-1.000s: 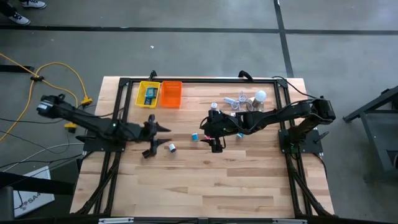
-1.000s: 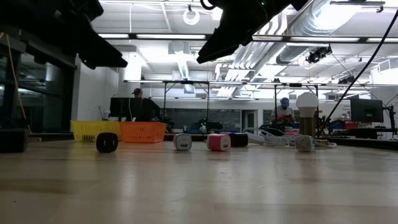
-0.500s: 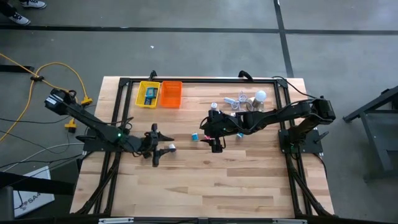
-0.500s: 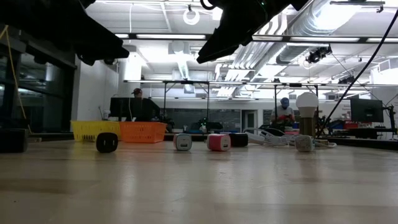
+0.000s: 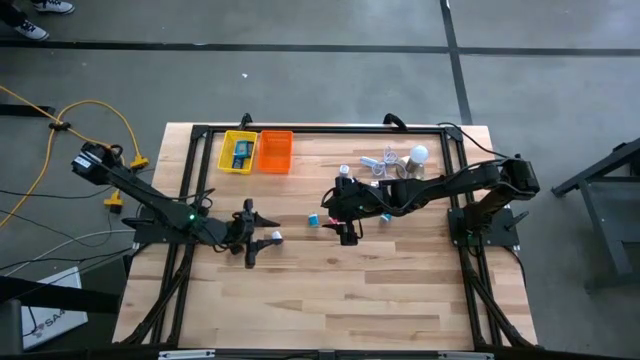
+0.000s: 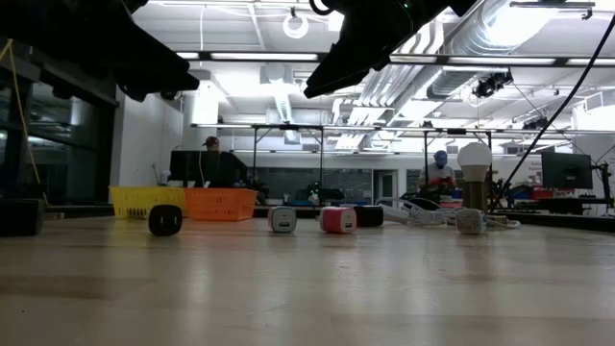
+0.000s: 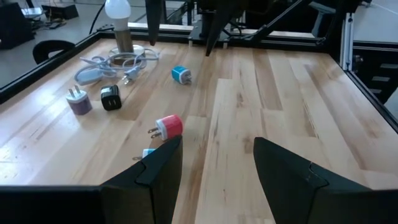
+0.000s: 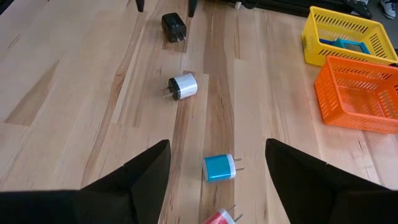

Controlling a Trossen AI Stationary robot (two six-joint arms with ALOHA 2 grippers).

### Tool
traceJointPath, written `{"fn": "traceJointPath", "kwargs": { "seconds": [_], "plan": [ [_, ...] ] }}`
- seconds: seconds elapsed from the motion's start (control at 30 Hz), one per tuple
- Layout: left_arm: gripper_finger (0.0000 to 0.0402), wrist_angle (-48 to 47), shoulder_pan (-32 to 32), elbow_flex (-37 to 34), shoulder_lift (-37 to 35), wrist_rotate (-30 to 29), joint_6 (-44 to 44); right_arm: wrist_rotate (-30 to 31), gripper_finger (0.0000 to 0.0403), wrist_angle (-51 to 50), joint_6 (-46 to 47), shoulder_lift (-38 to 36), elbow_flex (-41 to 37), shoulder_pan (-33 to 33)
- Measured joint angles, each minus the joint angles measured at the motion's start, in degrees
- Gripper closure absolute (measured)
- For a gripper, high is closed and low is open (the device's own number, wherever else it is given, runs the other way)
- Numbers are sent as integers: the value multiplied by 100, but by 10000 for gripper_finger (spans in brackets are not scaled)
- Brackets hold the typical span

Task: Pick & Place Office items
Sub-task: Put the left black adapter into the orange basket

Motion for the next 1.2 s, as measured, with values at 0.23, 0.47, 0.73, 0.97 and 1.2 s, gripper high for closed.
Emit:
{"fn": "traceJointPath", "kwargs": {
  "seconds": [0.23, 0.47, 0.73, 0.97, 1.2],
  "plan": [
    [210, -13, 0, 0, -50, 3, 407, 1, 152, -1, -1, 0, 0, 1],
    [210, -210, 0, 7, -354, 5, 425, 1, 152, -2, -1, 0, 0, 1],
    [210, -2215, -172, 888, -531, -580, 226, 0, 152, -2, -1, 0, 0, -1],
    [210, -4075, -343, 1653, -256, -629, -896, -1, 152, -2, -1, 0, 0, 0],
    [210, -5504, -337, 2117, 8, -224, -2197, 1, 152, 2, -1, 0, 0, 0]
  ]
}}
